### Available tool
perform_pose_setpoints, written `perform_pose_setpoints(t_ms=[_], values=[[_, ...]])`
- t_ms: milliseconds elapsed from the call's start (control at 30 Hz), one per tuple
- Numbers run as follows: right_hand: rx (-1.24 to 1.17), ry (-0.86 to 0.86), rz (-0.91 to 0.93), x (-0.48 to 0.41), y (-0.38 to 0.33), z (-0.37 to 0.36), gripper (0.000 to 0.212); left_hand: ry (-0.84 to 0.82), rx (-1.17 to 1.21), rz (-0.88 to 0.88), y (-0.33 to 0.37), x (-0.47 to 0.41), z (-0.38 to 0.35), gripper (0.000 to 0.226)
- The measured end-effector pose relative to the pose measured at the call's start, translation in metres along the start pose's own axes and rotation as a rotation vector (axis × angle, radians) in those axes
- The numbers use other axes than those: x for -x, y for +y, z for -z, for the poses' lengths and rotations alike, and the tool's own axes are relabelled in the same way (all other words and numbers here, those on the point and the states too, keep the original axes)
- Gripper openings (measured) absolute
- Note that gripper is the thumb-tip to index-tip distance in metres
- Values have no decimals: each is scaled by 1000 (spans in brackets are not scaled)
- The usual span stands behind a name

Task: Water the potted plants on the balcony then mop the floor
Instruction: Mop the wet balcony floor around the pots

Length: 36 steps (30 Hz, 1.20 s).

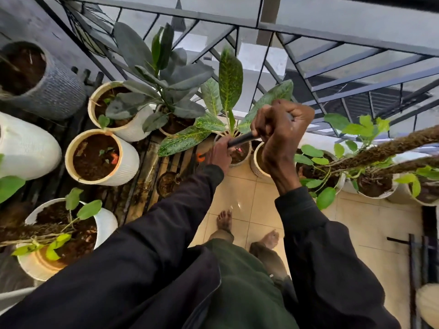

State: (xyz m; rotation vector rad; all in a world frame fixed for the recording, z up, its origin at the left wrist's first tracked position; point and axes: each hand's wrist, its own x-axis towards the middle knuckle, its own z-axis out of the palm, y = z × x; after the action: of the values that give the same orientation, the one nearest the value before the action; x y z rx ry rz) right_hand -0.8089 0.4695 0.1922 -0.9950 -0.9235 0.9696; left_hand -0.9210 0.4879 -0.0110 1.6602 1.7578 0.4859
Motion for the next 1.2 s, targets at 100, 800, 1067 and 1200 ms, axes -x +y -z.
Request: perform_pose_setpoints(t_ms=[100,800,1067,1200], values=[[61,31,22,-11,4,-11,42,9,-59,-21,2,-32,10,26],[53,-7,-218,-11,15,-17,44,-23,-53,150,-9,29,17,21],[39,-56,-209,25,14,0,45,-57,-50,223,-4,69,15,36],[25,-63,-241,36,14,11,48,-66,-48,251,-8,98,9,31]])
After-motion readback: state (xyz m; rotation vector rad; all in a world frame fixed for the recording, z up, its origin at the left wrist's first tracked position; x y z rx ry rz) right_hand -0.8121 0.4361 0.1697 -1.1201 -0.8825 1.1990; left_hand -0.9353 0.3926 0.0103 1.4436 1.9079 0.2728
